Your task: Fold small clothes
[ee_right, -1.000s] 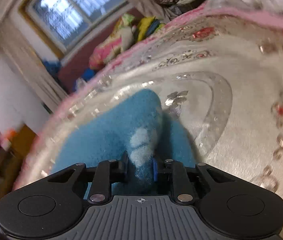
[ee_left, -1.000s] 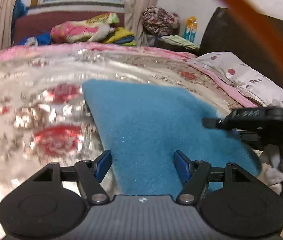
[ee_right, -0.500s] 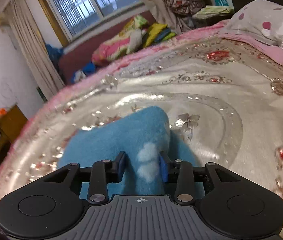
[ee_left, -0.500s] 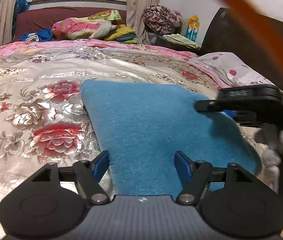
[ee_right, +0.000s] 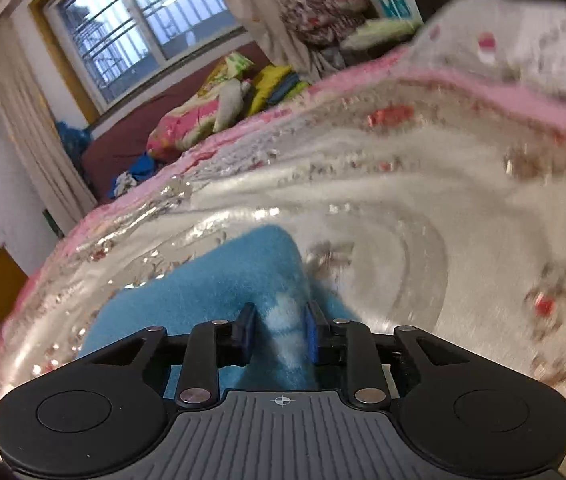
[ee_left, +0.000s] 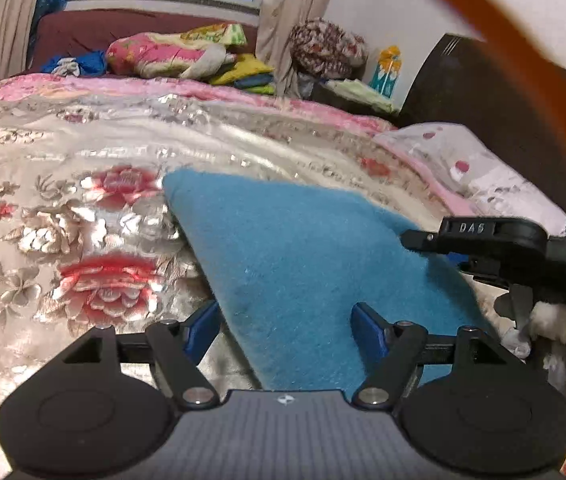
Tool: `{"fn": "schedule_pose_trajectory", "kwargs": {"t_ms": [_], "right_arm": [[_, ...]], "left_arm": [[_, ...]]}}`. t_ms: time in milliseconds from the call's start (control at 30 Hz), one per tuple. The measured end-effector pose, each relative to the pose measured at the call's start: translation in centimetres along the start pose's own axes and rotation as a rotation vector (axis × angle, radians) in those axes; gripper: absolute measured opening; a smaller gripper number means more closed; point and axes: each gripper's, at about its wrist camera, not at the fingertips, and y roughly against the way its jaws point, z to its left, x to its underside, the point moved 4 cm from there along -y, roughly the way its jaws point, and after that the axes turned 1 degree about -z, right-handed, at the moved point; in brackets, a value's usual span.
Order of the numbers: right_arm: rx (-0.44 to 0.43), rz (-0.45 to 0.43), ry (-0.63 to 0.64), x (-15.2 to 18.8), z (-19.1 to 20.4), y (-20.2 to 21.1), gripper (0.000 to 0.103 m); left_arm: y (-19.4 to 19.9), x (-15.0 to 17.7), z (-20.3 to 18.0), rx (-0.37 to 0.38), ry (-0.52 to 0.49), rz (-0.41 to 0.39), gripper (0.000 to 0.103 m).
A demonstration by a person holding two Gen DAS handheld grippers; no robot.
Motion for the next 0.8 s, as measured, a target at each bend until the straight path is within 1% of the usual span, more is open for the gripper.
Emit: {"fn": "schedule_pose_trajectory", "kwargs": {"t_ms": [33,100,133,200,233,267,333,367,400,467,500,567,600,633,667,700,733,800], "right_arm": [[0.019,-0.01,0.037,-0.2,0.2,0.2,0.019],[0.072,-0.01,0.1,0.0,0.4,-0.3,0.017],[0.087,-0.014,0.107,0.1,0.5,-0.4,0.017],[0.086,-0.03,0.097,0.1,0.5,-0.4,0.016],[0.092,-0.018,0.098,0.3,0.3,-0.9,0.017],[0.099,-0.004,0.098,0.5,0.2,-1.4,0.022],[0.105,0.009,0.111,0.6,0.2,-1.5,0.025],[0.107,0.012,0.122,0.4,0.3,-1.3,0.032],[0.111,0.011,0.128,0.3,0.3,-1.0,0.037],[0.09,-0.007,0.134,0.1,0.3,0.1,0.048],[0.085,-0.011,0.136,0.1,0.2,0.6,0.05],[0.096,-0.022,0.153,0.3,0.2,1.4,0.062],[0.1,-0.017,0.167,0.5,0.2,1.6,0.066],[0.103,-0.002,0.181,0.8,0.1,1.6,0.07],[0.096,0.011,0.189,1.1,-0.1,1.4,0.071],[0.089,0.02,0.192,1.3,-0.2,1.2,0.072],[0.083,0.028,0.187,1.3,-0.5,1.0,0.076],[0.061,0.045,0.127,1.1,-1.5,0.6,0.078]], "left_arm": [[0.1,-0.1,-0.1,0.004,0.0,-0.006,0.077],[-0.4,-0.1,-0.3,0.004,0.0,0.012,0.077],[-0.8,0.0,-0.4,0.005,-0.002,0.025,0.079],[-1.8,0.6,-0.6,-0.011,-0.023,0.065,0.08],[-2.0,0.8,-0.7,-0.012,-0.024,0.067,0.08],[-2.0,0.9,-0.8,-0.011,-0.021,0.066,0.08],[-1.8,0.8,-0.8,-0.012,-0.017,0.064,0.08],[-1.6,0.7,-0.8,-0.013,-0.019,0.06,0.08],[-1.4,0.7,-0.8,-0.012,-0.022,0.055,0.08],[-1.1,0.5,-0.7,-0.01,-0.023,0.049,0.08],[-1.1,0.5,-0.6,-0.01,-0.02,0.048,0.08],[-1.5,0.5,-0.5,-0.007,0.0,0.05,0.08],[-1.8,0.6,-0.5,0.0,0.016,0.059,0.08],[-2.1,0.7,-0.5,0.006,0.031,0.067,0.083],[-2.3,0.8,-0.6,0.001,0.034,0.068,0.085],[-2.7,0.8,-0.8,-0.003,0.024,0.071,0.088],[-3.0,0.9,-1.0,-0.008,0.013,0.071,0.091],[-3.3,0.9,-1.1,-0.012,0.007,0.066,0.094]]}}
